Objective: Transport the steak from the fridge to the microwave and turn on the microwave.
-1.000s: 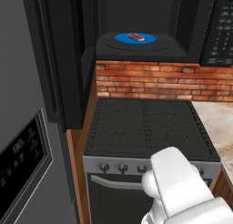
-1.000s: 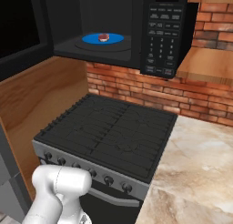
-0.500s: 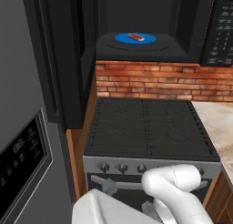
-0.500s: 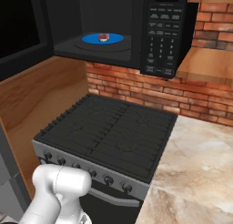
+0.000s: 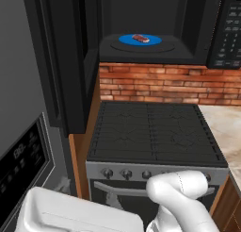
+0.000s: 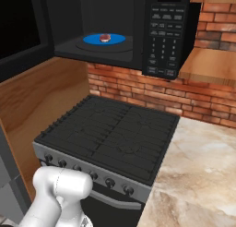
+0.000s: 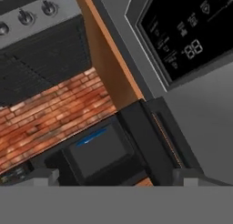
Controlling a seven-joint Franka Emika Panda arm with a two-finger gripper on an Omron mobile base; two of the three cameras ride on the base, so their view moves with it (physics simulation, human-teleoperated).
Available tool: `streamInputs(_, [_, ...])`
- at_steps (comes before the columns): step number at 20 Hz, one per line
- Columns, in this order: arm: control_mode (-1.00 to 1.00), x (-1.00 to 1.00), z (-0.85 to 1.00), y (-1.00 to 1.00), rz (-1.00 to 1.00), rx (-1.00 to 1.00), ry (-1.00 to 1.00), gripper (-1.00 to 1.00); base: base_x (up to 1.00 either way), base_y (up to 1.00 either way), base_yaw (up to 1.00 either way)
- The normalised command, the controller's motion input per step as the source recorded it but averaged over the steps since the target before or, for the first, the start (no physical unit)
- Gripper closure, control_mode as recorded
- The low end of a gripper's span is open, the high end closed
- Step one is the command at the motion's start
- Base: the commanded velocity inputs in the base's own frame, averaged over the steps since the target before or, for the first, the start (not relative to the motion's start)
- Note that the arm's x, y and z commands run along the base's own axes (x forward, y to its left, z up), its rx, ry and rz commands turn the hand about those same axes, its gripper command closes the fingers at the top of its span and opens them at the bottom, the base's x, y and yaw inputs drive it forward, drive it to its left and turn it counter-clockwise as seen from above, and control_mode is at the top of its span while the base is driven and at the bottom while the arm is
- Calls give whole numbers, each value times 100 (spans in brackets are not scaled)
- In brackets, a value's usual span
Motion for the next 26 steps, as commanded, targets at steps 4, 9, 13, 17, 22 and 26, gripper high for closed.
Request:
streamInputs(4, [-100,53,-25,32,1,-24,0,-100,0,0,0])
streamInputs(9, [-100,29,-38,4,0,-12,-14,-100,0,0,0])
streamInputs(13, [-100,0,-43,0,0,0,-40,-100,0,0,0])
streamInputs(17, [-100,0,-6,0,0,-3,-27,-100,0,0,0])
streamInputs(22, [-100,7,-8,-10,-1,2,-28,-100,0,0,0])
streamInputs(26, [-100,14,-14,-14,-3,16,-18,-100,0,0,0])
